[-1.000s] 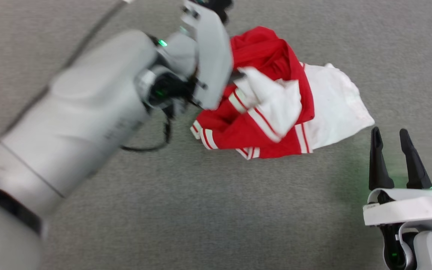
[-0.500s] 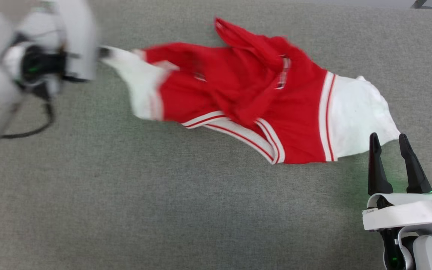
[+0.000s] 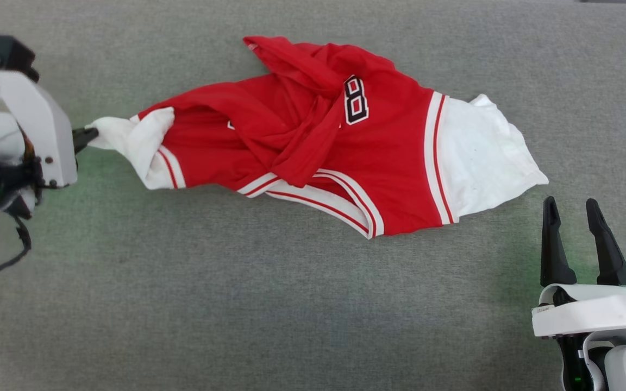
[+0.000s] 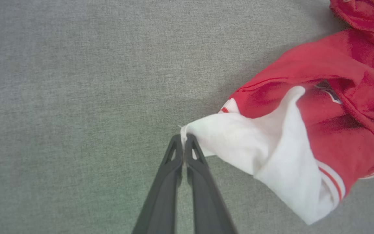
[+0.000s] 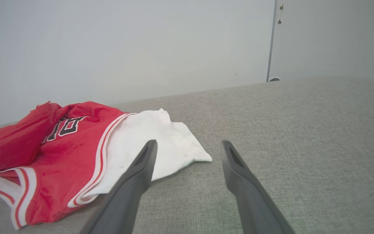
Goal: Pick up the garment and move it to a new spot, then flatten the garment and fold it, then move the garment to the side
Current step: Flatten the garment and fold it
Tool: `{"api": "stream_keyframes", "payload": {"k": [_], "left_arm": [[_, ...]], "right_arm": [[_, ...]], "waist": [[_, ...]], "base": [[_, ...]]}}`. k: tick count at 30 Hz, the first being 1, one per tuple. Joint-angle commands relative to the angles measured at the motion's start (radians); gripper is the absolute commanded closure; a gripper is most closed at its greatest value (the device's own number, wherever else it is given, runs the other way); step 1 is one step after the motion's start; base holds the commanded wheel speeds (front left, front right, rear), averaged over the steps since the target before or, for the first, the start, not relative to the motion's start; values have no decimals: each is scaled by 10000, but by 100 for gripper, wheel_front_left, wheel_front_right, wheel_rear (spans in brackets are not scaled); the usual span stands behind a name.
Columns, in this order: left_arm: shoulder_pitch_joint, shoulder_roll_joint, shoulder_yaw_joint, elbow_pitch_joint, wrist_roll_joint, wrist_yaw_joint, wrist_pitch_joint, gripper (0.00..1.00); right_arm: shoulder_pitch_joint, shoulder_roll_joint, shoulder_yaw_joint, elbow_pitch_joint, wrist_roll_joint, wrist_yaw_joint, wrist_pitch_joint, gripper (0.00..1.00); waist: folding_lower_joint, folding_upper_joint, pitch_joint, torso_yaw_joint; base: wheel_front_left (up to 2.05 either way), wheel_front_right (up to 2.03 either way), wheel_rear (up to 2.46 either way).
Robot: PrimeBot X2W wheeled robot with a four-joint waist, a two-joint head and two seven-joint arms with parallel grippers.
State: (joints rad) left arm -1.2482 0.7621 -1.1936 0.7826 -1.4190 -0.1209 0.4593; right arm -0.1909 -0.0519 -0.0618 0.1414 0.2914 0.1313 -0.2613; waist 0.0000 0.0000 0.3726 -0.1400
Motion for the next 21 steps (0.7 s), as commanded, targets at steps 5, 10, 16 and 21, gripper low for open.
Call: {"api": "stream_keyframes", "payload": {"k": [5, 10, 16, 21], "left_arm": [[220, -10, -116, 388, 389, -102, -728, 0], [-480, -47, -429, 82, 1245, -105, -690, 0], [-566, -627, -498, -480, 623, -99, 719, 0], [-672, -959, -524, -453, 333, 82, 1627, 0]], "right_arm": [[143, 12, -87, -61, -161, -10, -49, 0], [90, 11, -27, -29, -250, -10, -49, 0], [113, 11, 66, 4, -233, -10, -48, 0], [12, 9, 152, -47, -114, -10, -48, 0]], "waist": [[0, 0, -117, 233], [0, 0, -214, 356], [0, 0, -244, 353], [0, 0, -68, 118]], "base": [[0, 0, 0], [0, 0, 0], [0, 0, 0], [0, 0, 0]]}}
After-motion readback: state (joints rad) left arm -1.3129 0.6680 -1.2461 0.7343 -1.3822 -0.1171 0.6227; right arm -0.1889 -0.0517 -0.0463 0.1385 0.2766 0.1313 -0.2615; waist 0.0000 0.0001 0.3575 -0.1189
